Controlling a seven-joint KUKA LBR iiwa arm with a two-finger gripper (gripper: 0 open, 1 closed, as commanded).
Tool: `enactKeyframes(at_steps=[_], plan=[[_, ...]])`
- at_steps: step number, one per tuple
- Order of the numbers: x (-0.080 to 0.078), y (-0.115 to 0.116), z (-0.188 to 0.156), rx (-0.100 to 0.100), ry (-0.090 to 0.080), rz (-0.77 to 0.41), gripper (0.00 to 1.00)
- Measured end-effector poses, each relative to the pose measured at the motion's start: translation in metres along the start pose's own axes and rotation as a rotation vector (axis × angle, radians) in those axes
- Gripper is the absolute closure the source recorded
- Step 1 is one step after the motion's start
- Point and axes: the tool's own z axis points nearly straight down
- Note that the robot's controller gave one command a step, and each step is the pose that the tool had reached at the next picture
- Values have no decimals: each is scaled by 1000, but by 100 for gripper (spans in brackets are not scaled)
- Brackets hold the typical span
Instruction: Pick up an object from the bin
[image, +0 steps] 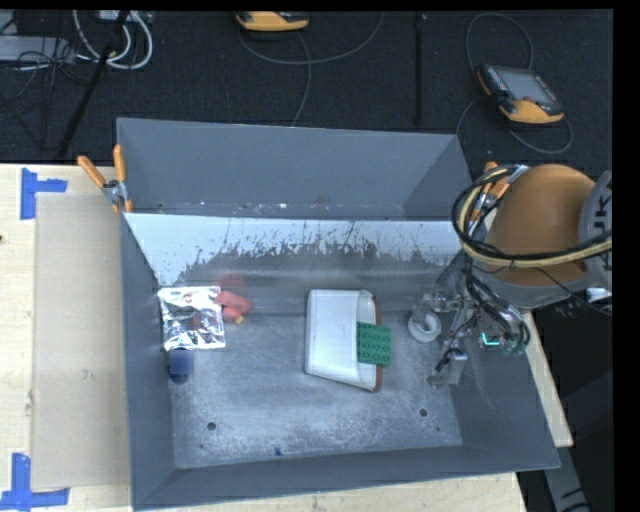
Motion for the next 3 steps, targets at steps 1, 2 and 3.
enactKeyframes(at_steps=[1,2,3], plan=[[-52,44,85,0,-8,-94,0],[-52,42,80,2,-9,-94,100],[-47,38,-28,4,-17,-116,100]])
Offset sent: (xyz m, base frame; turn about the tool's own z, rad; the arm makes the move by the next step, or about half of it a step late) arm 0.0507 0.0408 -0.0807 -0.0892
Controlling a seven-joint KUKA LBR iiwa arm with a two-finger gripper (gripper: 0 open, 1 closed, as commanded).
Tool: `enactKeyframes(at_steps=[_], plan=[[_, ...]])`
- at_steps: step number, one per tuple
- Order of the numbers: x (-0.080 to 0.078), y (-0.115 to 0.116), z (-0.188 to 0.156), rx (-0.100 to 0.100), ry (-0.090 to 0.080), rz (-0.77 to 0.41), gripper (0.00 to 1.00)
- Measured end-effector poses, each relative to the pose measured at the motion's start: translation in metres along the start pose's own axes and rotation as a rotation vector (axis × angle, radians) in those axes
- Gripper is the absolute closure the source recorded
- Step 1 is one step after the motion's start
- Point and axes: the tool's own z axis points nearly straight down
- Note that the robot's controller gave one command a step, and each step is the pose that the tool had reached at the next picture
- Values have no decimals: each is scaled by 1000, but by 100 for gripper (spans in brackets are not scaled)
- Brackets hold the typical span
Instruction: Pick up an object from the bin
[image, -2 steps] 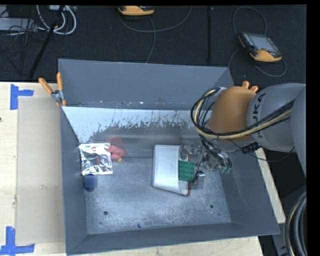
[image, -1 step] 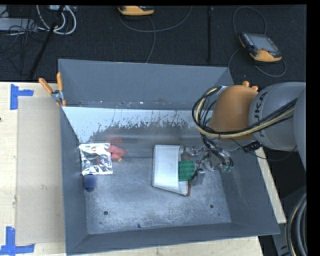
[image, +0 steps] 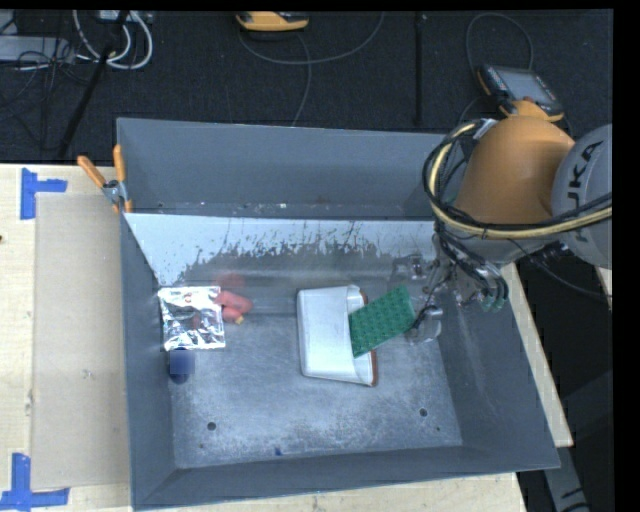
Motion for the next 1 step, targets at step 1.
enactKeyframes(at_steps=[1], plan=[[-4,-6,-38,-1,2,-9,100]])
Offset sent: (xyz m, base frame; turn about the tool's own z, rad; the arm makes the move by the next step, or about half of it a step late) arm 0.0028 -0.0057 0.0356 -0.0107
